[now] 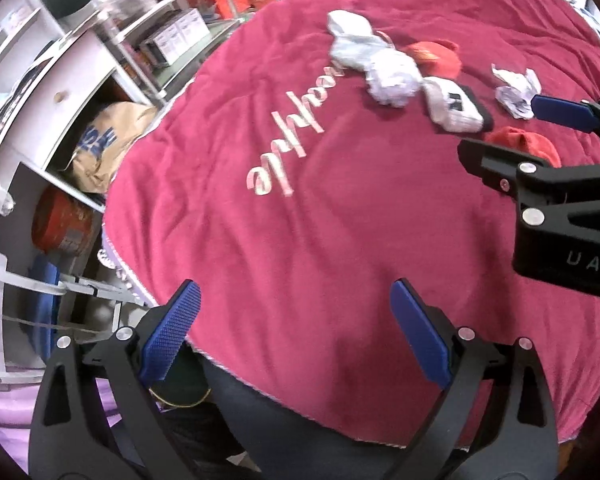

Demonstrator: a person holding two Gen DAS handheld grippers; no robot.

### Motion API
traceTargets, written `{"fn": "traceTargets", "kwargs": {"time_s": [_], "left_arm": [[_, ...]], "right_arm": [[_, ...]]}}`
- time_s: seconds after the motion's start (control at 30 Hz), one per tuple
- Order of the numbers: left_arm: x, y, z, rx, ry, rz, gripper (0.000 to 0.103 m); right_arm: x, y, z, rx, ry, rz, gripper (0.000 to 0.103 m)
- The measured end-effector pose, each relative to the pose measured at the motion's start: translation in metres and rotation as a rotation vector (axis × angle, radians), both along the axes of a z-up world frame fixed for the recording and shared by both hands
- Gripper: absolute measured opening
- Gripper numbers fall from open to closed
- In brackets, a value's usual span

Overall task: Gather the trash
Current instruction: 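Swing both tools back over the bedspread toward the remaining items, then grasp the plain red sock with the left tool while the right tool grasps the white paper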

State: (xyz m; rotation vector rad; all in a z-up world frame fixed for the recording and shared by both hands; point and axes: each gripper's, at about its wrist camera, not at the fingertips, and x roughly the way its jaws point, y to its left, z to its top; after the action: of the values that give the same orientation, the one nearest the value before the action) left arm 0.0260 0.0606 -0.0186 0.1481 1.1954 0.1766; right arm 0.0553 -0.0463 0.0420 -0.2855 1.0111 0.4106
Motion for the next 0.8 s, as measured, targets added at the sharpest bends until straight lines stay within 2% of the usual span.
{"fn": "traceTargets", "kwargs": {"time_s": [0.27, 0.47, 0.8], "left_arm": [[0.014, -0.045, -0.004, -0.018, 0.022, -0.040, 0.094], [0.029, -0.083, -0.011, -0.076, 0.053, -0.048, 0.094], [0.058, -0.159, -0.031, -0.099, 0.055, -0.042, 0.094]], "right_arm": [[0.009, -0.050, 0.001, -0.010, -0.022, -0.061, 0.091], [0.020, -0.095, 0.002, -0.017, -0.043, -0.104, 0.091], [0.065, -0.160, -0.001, -0.061, -0.071, -0.085, 0.093]]}}
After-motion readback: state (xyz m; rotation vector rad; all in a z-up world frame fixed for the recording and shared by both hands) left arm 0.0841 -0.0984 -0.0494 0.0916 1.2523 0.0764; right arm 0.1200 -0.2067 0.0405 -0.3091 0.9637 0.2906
